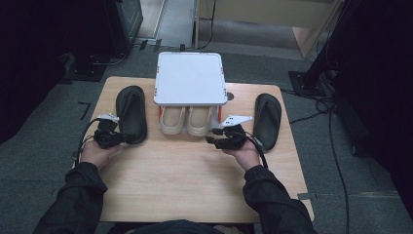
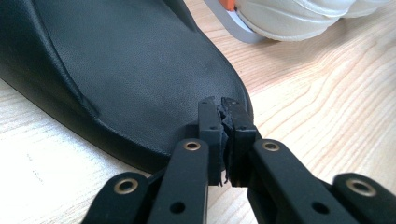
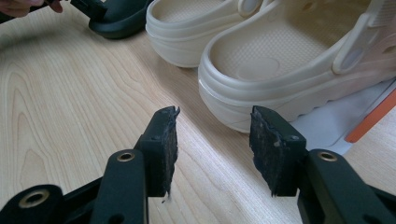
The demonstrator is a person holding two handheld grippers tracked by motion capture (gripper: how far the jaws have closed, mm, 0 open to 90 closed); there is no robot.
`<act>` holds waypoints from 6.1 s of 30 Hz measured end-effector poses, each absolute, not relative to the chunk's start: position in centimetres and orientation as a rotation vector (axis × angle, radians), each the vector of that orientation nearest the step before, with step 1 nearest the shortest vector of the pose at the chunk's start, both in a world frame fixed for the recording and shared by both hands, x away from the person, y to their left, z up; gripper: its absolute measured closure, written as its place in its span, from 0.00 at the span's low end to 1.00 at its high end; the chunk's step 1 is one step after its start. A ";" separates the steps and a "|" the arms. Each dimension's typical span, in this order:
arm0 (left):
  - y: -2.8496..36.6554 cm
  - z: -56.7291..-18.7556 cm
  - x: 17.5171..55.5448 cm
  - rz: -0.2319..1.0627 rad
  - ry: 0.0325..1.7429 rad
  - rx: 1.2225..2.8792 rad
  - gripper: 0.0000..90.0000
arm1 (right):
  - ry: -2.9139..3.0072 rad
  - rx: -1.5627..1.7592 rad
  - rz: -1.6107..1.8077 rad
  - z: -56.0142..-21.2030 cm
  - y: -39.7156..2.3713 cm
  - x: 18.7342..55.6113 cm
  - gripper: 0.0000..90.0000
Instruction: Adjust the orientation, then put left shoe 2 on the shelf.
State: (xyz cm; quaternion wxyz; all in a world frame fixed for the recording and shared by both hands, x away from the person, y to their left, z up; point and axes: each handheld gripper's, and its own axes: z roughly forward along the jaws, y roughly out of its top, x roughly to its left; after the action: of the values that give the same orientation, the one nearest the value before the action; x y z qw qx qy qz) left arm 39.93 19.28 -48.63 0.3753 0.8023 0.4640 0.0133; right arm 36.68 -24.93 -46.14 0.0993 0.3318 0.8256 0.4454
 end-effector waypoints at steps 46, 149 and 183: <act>21.8 -48.1 49.7 0.252 1.365 1.931 0.53 | 2.423 1.033 1.271 -46.7 -26.1 35.1 0.58; 22.7 -37.9 46.7 0.147 1.283 1.742 0.76 | 2.443 1.026 1.277 -46.8 -25.8 35.3 0.58; 16.8 -28.8 50.7 0.203 1.243 1.801 0.76 | 2.441 1.006 1.297 -46.7 -25.6 35.3 0.58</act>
State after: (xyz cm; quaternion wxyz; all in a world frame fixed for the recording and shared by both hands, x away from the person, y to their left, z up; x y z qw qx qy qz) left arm 50.71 16.81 -28.79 0.4546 0.7299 0.5039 0.0821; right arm 35.27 -25.62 -46.69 0.0997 0.3403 0.8257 0.4388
